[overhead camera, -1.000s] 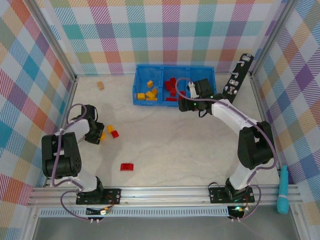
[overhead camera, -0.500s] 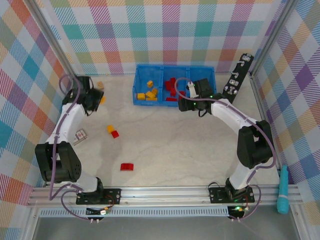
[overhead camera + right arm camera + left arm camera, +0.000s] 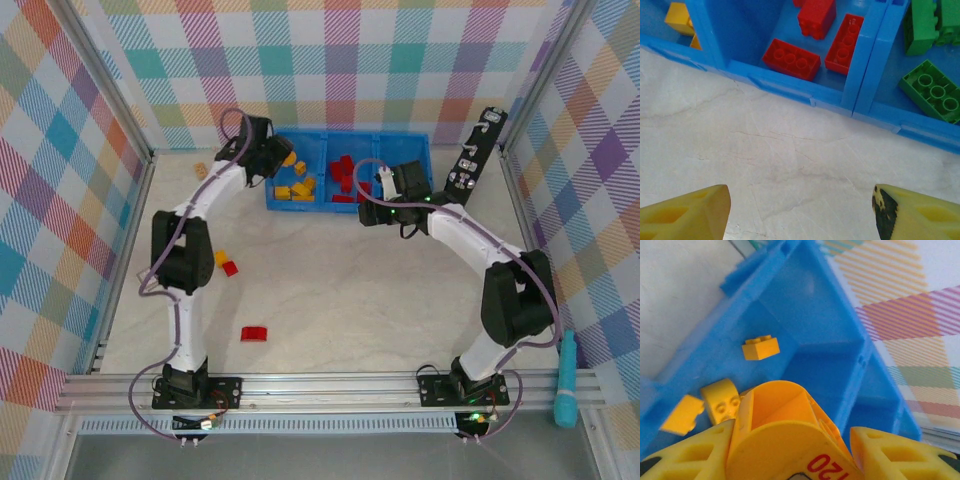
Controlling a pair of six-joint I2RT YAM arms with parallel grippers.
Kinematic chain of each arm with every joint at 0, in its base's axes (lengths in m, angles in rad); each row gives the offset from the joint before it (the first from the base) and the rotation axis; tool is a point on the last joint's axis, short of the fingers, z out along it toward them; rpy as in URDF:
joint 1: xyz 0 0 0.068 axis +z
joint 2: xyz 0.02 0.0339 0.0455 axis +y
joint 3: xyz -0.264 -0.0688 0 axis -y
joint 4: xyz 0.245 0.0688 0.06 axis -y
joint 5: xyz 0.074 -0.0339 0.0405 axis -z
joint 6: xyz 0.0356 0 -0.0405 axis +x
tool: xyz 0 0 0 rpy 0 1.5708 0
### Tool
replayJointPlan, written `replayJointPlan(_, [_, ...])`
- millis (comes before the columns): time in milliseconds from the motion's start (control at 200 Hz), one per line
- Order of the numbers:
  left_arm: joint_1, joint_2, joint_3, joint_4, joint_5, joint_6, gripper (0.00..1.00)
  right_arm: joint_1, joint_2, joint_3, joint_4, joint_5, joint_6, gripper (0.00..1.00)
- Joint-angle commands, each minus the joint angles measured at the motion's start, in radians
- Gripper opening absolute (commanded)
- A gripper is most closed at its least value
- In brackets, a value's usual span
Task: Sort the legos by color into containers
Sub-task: Place the lego in the container, then pick up the lego from the middle-left of the table.
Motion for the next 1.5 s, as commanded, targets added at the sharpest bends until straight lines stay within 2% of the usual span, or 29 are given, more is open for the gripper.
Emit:
replayJointPlan(0, [-0.009,0.073,0.093,0.040,0.041,-0.046,0.32,0.007,-0.036,-0.022,0.020,-0.019,0.018,0.75])
replayJointPlan(110, [-0.014,0.126,0.121,0.051,0.041,-0.056,0.37,0.011,-0.048,-0.033,0.022,-0.022,0.025,0.75])
replayJointPlan(235, [-0.017,0.116,0.103,0.090,0.049,-0.061,0.53,0.012,-0.053,-0.041,0.020,-0.017,0.026,0.75])
replayJointPlan(370, [-0.014,0.035,0.074,0.135,0.051,-0.008,0.57,0.012,-0.047,-0.046,0.021,-0.018,0.022,0.75])
replayJointPlan(515, [-0.002,-0.073,0.078,0.089,0.041,0.093,0.67,0.013,-0.032,-0.047,0.026,-0.018,0.023,0.75])
replayJointPlan(590, [0.013,-0.120,0.064,0.081,0.058,0.109,0.80,0.014,-0.025,-0.042,0.030,-0.021,0.026,0.75])
replayJointPlan(685, [0.034,-0.177,0.007,0.043,0.068,0.117,0.82,0.014,-0.021,-0.040,0.033,-0.023,0.024,0.75])
replayJointPlan(735, [0.045,-0.207,-0.039,0.053,0.072,0.118,0.87,0.015,-0.020,-0.036,0.033,-0.024,0.024,0.75])
replayJointPlan(910, [0.102,-0.356,-0.252,0.083,0.084,0.138,0.81,0.020,-0.034,-0.033,0.020,-0.024,0.019,0.75])
replayJointPlan(1075, [0.150,-0.511,-0.368,-0.248,-0.073,0.396,0.81,0.024,-0.052,-0.043,0.009,-0.012,0.010,0.75])
replayJointPlan(1235, [0.162,-0.632,-0.497,-0.457,-0.212,0.576,0.79,0.026,-0.049,-0.041,0.000,-0.017,0.008,0.75])
replayJointPlan(1495, [0.168,-0.731,-0.761,-0.522,-0.266,0.644,0.74,0.042,-0.038,-0.022,-0.016,-0.014,0.007,0.75])
